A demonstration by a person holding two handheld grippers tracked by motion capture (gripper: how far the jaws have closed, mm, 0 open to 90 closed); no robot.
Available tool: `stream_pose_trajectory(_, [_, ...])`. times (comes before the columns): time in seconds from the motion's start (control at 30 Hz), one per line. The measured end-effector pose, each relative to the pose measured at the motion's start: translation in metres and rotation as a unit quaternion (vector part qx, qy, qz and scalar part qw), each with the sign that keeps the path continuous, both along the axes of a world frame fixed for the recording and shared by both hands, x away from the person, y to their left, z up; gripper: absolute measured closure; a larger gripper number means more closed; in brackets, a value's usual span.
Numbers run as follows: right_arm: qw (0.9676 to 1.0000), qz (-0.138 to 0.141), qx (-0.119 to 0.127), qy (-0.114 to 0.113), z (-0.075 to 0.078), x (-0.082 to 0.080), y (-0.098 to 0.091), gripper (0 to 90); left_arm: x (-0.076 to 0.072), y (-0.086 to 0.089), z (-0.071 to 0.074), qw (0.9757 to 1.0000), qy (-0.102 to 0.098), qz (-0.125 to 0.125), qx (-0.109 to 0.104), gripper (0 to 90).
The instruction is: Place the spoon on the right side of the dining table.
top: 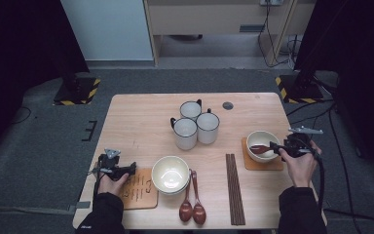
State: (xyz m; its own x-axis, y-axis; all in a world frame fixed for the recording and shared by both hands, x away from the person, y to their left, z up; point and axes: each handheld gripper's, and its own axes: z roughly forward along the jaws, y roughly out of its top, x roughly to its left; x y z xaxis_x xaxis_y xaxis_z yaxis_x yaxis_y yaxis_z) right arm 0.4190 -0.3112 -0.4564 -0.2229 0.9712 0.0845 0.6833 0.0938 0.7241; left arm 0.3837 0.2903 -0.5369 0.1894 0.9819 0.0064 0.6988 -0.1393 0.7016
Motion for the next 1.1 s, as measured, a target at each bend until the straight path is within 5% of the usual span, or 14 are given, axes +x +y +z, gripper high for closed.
stream_pose_trajectory(1.1, [0.9999,0.009,0.003,0.013,0.001,-0.02,0.007,36.6,0.0,0.0,0.0,1.0,0.001,0.002,0.0,0.2])
